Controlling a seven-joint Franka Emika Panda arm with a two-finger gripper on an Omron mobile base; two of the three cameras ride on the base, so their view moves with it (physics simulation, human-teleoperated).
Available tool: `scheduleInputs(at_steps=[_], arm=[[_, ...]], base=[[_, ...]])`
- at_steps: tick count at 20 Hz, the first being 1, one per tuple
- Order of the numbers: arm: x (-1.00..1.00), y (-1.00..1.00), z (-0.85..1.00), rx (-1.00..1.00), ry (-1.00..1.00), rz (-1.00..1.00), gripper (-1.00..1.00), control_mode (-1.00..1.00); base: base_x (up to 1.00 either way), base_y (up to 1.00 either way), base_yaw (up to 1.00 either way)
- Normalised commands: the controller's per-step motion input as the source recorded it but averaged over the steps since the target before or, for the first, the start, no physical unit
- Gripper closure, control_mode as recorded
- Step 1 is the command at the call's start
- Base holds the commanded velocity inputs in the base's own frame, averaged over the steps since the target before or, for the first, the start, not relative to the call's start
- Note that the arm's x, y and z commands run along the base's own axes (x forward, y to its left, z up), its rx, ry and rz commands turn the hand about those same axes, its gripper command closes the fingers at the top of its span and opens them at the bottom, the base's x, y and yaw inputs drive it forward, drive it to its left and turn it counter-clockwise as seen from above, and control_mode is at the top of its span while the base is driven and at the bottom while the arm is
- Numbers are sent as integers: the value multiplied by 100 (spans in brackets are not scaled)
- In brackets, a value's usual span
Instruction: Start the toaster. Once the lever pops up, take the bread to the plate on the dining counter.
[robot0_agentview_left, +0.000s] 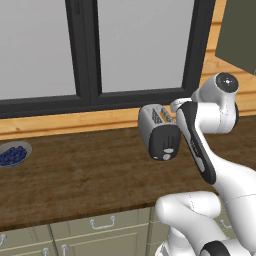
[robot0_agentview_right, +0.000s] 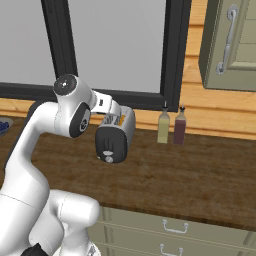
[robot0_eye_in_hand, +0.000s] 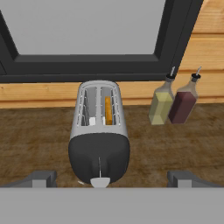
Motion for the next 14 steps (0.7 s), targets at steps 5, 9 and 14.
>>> scheduleInputs(at_steps=[5,9,14], arm=[[0,0,0,0,0,0,-100,-100],[0,0,0,0,0,0,-100,-100],[0,0,0,0,0,0,-100,-100]], base=[[0,0,0],[0,0,0],[0,0,0]])
